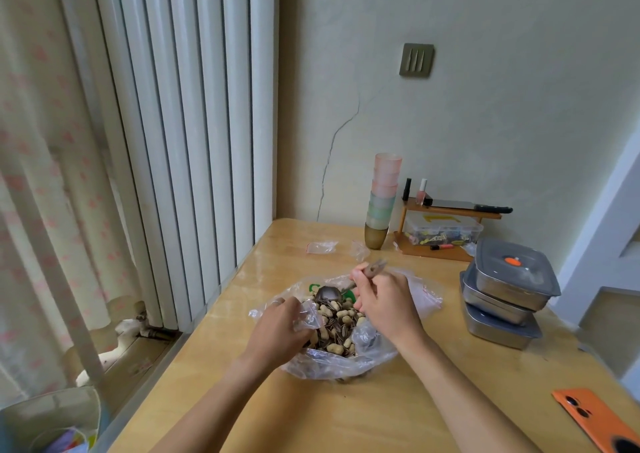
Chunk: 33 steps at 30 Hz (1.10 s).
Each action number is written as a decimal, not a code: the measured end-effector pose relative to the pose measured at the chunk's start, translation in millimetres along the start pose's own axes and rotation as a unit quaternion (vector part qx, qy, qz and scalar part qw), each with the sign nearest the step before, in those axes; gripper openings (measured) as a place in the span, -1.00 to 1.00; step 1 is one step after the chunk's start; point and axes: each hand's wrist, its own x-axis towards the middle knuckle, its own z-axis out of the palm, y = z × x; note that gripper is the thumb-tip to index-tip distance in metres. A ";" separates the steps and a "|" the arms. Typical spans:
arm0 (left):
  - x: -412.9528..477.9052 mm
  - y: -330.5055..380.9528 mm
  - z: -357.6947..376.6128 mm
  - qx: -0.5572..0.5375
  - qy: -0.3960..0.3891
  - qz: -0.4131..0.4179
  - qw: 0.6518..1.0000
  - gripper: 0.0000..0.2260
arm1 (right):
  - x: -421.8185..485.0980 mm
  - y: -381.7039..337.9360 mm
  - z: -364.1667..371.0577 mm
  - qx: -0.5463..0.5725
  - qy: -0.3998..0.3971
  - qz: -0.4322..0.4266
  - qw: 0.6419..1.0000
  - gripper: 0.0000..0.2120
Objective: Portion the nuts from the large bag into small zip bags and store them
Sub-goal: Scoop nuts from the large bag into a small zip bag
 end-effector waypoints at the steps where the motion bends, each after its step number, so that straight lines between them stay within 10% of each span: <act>1: -0.2 -0.7 0.8 -0.006 0.002 0.000 1.000 -0.85 | -0.1 -0.2 0.5 0.009 0.002 0.016 1.000 -0.63; 14: -3.2 0.3 8.2 -0.074 0.053 -0.024 0.996 -0.75 | -0.3 26.6 2.9 0.160 0.035 0.258 0.952 -0.65; 33: -3.0 1.9 18.3 -0.084 0.094 -0.017 0.992 -0.83 | -8.6 44.1 8.2 0.201 0.076 0.306 0.928 -0.64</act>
